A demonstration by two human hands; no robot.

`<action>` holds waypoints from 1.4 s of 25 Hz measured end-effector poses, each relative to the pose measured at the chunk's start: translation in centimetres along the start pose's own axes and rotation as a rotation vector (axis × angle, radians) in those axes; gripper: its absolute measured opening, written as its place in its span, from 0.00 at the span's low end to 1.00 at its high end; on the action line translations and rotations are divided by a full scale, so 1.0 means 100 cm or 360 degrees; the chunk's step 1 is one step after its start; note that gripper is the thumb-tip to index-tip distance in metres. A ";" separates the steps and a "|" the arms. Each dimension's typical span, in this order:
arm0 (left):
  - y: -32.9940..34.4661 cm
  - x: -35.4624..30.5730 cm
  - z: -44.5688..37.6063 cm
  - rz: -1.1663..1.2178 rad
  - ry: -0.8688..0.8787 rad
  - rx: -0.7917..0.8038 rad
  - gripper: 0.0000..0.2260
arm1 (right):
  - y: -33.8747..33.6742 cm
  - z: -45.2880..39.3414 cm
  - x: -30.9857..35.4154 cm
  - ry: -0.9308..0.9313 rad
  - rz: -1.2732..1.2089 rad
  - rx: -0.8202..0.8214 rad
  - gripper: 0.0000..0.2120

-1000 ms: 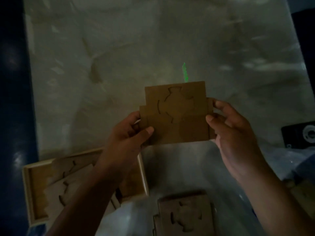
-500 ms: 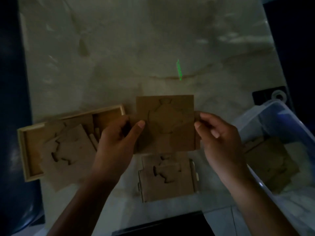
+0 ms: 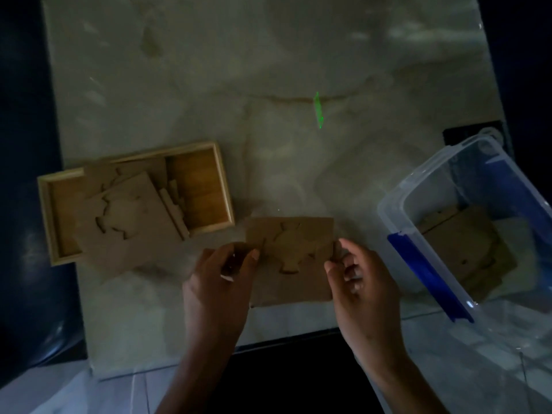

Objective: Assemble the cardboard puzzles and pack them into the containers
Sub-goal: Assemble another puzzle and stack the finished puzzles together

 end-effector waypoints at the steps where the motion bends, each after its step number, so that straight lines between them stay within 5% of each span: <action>1: 0.001 0.000 0.005 -0.0065 0.0021 -0.0021 0.06 | 0.002 0.001 -0.003 0.0007 0.0008 -0.0008 0.18; 12: 0.023 0.006 0.020 -0.0369 0.0100 -0.0136 0.15 | 0.021 -0.003 -0.019 0.0054 0.0229 -0.0140 0.21; 23: 0.026 0.009 0.019 -0.0195 0.0095 -0.0063 0.18 | 0.020 -0.011 -0.021 -0.0048 0.0265 -0.0068 0.24; 26: 0.022 0.003 0.022 -0.0299 0.0308 0.0034 0.29 | 0.014 -0.014 -0.016 -0.0217 0.0381 -0.0053 0.28; 31: 0.010 0.013 0.021 -0.0669 0.0647 0.0466 0.44 | 0.003 -0.026 -0.019 -0.0599 0.0802 0.0327 0.45; 35: 0.010 0.025 0.019 -0.0931 0.0811 0.0698 0.48 | -0.001 -0.033 -0.025 -0.0874 0.1166 0.0415 0.48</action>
Point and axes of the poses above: each hand's wrist, its own z-axis away from the middle knuckle, its own y-axis out of the palm, x = y × z, the point moved 3 cm from there along -z, towards the middle knuckle, and after that the axes turned 13 degrees about y, right-handed, at the moved point
